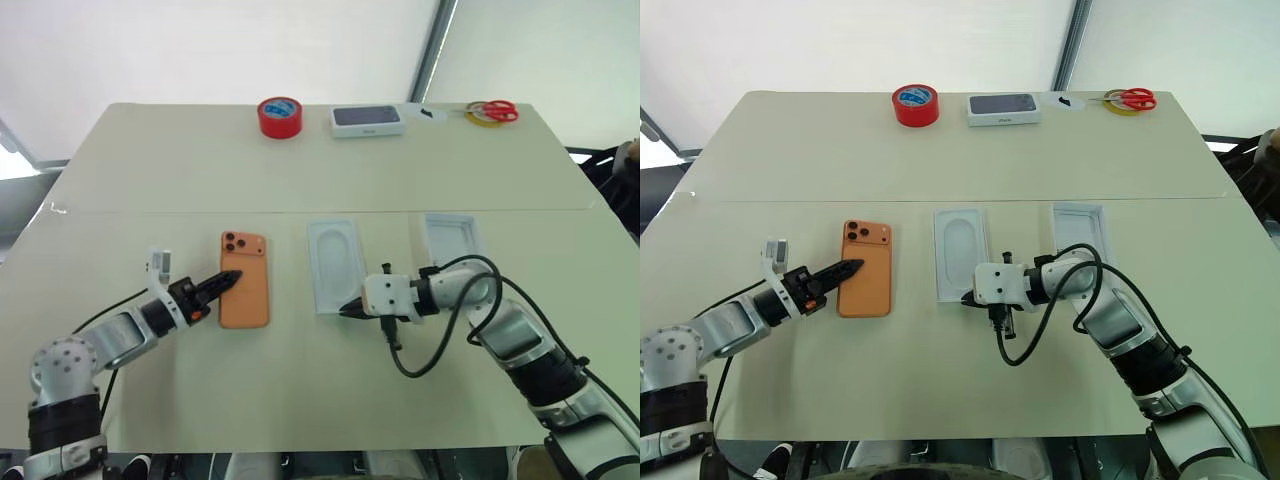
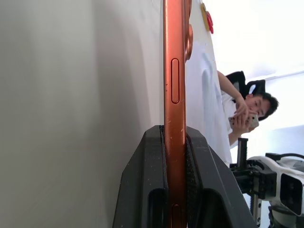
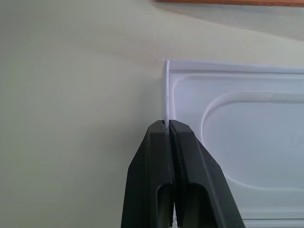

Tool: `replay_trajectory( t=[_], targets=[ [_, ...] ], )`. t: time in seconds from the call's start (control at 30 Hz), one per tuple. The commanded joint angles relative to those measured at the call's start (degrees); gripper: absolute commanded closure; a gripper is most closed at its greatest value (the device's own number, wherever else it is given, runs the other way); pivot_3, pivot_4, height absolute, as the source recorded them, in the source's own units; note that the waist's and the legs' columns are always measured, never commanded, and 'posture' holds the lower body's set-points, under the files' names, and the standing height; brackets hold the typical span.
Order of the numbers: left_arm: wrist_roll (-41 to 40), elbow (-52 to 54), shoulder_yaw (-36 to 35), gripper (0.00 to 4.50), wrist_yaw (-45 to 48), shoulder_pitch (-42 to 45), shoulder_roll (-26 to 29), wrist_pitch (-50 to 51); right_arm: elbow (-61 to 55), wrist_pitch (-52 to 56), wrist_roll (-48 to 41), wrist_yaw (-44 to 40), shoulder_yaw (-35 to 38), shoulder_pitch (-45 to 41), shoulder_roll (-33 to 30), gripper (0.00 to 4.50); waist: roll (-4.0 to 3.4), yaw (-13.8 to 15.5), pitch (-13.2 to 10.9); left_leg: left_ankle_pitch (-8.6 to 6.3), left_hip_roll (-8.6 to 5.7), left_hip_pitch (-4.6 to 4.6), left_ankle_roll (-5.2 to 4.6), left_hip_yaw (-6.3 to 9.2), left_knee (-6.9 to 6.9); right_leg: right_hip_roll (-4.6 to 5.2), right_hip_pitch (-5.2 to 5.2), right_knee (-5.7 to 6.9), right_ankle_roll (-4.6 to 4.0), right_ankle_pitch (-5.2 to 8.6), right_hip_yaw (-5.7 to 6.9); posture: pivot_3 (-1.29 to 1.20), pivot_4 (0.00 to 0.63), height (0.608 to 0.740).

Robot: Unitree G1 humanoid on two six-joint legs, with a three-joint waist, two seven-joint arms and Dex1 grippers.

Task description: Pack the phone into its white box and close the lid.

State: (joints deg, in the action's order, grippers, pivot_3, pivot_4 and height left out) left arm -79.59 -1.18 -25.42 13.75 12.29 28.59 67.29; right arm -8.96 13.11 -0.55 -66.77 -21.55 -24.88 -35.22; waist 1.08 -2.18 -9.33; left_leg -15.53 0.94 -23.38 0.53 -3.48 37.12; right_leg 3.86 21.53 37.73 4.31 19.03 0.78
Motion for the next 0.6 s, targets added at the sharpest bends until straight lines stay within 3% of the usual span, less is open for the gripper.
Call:
replay_trajectory(
  t=[0.03,0.27,0.47,0.57,0.6],
  targets=[
    [-3.87,0.53,-1.6,4.5,-2.93,5.18,-0.48,-1.24,-5.51,5.27,-1.38,1.37,-0.15,-1.34,1.59,4.47,-0.01,0.16,-0.01,0.0,0.0,0.0,0.01,0.04,0.0,0.0,-0.01,0.0,0.0,0.0,0.04,0.0,0.15,0.74],
    [-7.76,-1.74,-0.51,4.5,-7.93,13.39,-2.96,-1.32,-9.39,17.65,0.15,4.36,-3.19,-3.35,3.44,4.47,0.02,1.11,-0.02,0.04,-0.03,-0.02,0.05,0.15,0.07,-0.03,-0.07,0.0,0.01,-0.01,0.15,0.0,0.15,0.74],
    [-4.05,-3.85,3.37,4.5,-6.02,14.83,-5.1,-1.23,-11.47,23.34,-1.13,6.31,-4.04,-3.96,4.97,4.47,0.03,1.31,-0.03,0.07,-0.03,-0.03,0.09,0.2,0.09,-0.09,-0.11,0.01,0.01,-0.01,0.2,0.0,0.15,0.74],
    [-1.7,-5.49,5.04,4.5,-3.88,15.06,-5.67,-1.64,-12.15,23.82,-2.99,5.74,-2.78,-4.27,4.76,3.58,0.08,1.32,-0.06,0.08,-0.03,-0.03,0.1,0.22,0.18,-0.12,-0.12,0.08,0.02,-0.01,0.21,0.0,0.15,0.74],
    [-0.83,-6.18,5.33,4.5,-3.35,15.28,-5.89,-1.83,-12.1,23.43,-3.43,5.74,-2.24,-4.51,4.67,3.08,0.09,1.3,-0.06,0.09,-0.03,-0.03,0.1,0.22,0.21,-0.13,-0.12,0.12,0.02,-0.01,0.21,0.0,0.15,0.74]
  ],
)
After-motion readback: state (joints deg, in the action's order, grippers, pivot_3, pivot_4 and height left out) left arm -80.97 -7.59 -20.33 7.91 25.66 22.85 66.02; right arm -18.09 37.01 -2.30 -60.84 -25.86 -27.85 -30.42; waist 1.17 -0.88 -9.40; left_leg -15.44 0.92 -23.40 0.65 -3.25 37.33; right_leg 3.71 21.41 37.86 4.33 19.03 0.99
